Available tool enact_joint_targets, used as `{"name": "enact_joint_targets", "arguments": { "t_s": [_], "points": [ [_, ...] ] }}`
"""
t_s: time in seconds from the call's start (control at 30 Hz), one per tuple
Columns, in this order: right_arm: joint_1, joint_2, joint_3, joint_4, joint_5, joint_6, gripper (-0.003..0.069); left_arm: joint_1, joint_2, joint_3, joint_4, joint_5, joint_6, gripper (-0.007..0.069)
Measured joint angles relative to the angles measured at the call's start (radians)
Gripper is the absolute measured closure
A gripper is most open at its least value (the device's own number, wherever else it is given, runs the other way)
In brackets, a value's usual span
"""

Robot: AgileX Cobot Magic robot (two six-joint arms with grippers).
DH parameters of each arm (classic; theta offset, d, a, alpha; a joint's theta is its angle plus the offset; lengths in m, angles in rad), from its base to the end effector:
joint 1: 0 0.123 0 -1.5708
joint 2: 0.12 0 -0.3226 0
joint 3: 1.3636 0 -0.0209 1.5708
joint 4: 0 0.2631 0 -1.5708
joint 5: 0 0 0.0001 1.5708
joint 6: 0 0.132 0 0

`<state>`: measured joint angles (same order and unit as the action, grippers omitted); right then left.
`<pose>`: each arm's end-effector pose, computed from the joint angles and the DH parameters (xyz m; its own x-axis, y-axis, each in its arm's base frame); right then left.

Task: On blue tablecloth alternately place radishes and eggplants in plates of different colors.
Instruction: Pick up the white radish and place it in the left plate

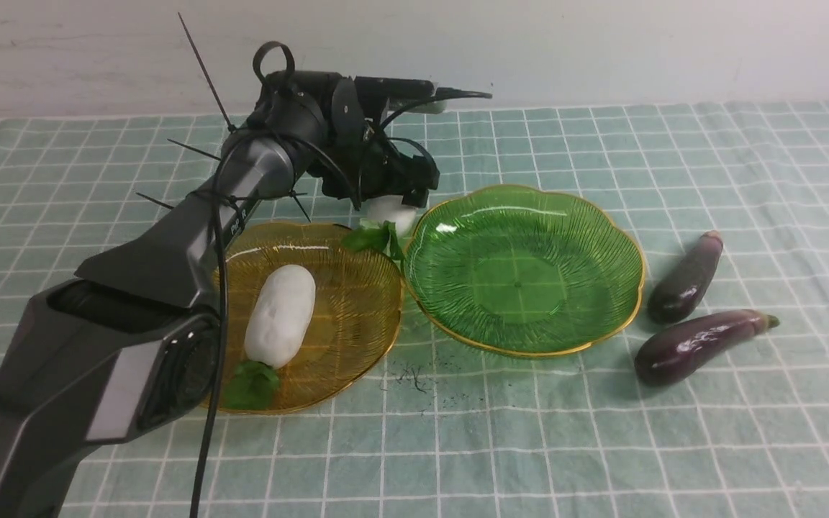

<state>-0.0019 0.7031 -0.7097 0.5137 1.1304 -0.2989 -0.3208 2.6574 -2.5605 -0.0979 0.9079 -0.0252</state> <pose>0.1064 0.0585 0.3067 -0.8140 -0.0547 -0.5783 -0.2972 0.8946 0.3337 0.6088 -0.2130 0.1519 -0.7802 0.1695 -0.6021 0.2934 0.9493 -0.1130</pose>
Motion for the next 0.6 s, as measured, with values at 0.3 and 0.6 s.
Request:
{"name": "enact_joint_targets", "arguments": {
  "t_s": [0.3,0.6],
  "points": [
    [0.000,0.000,0.000,0.000,0.003,0.000,0.0674,0.000,0.013,-0.013,0.003,0.028,-0.030,0.0128],
    [0.000,0.000,0.000,0.000,0.010,0.000,0.0674,0.009,-0.122,-0.204,0.008,0.231,-0.031,0.0128]
  ]
}}
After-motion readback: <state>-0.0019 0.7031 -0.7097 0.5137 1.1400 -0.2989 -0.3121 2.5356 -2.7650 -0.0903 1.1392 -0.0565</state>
